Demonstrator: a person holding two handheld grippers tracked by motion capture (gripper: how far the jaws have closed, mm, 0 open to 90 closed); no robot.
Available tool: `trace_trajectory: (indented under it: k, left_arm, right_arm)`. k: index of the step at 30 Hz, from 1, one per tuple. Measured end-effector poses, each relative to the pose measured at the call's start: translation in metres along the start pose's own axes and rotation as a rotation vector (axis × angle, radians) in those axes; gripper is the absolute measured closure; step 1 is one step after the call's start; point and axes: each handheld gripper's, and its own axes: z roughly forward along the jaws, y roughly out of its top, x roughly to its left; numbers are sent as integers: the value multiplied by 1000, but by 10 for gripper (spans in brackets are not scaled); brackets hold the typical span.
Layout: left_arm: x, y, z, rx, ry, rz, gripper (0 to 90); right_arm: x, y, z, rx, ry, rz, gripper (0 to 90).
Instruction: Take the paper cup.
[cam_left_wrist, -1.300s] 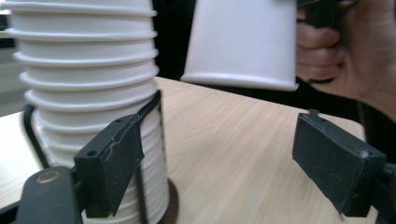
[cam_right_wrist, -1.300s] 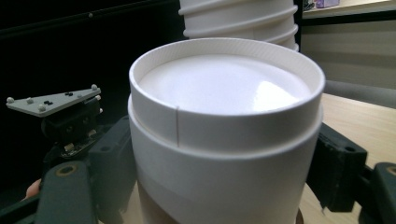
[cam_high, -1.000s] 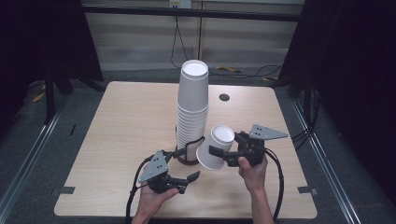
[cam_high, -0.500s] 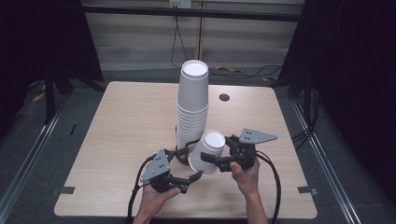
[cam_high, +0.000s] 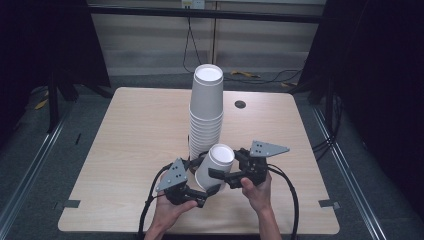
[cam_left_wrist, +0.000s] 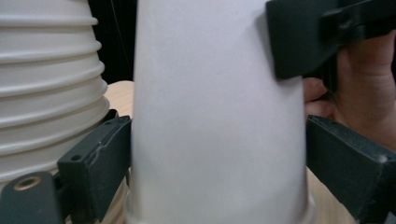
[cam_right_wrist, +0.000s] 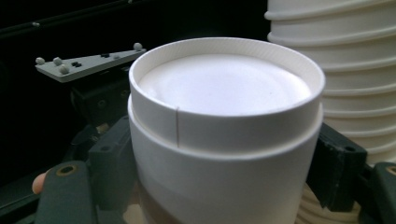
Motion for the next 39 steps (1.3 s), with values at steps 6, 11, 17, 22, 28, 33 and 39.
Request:
trace_trajectory:
  k: [6, 11, 17, 22, 28, 33, 39]
  left_arm:
    - [5, 1, 6, 18, -47, -28, 95]
    - [6, 0, 9, 28, -65, -36, 104]
    - [6, 2, 7, 30, -74, -37, 128]
    - [7, 3, 5, 54, -75, -48, 143]
    - [9, 5, 4, 69, -84, -50, 145]
    - [11, 6, 2, 86, -84, -53, 145]
    - [14, 4, -3, 119, -74, -37, 145]
  right_arm:
    - [2, -1, 4, -6, 16, 2, 226]
    - [1, -5, 3, -12, 21, 3, 226]
    - [1, -4, 2, -18, 30, 2, 216]
    - [0, -4, 4, -9, 37, 17, 200]
    - [-2, -4, 3, 11, 32, 38, 136]
    - [-1, -3, -2, 6, 15, 33, 137]
    - [-3, -3, -7, 16, -3, 31, 138]
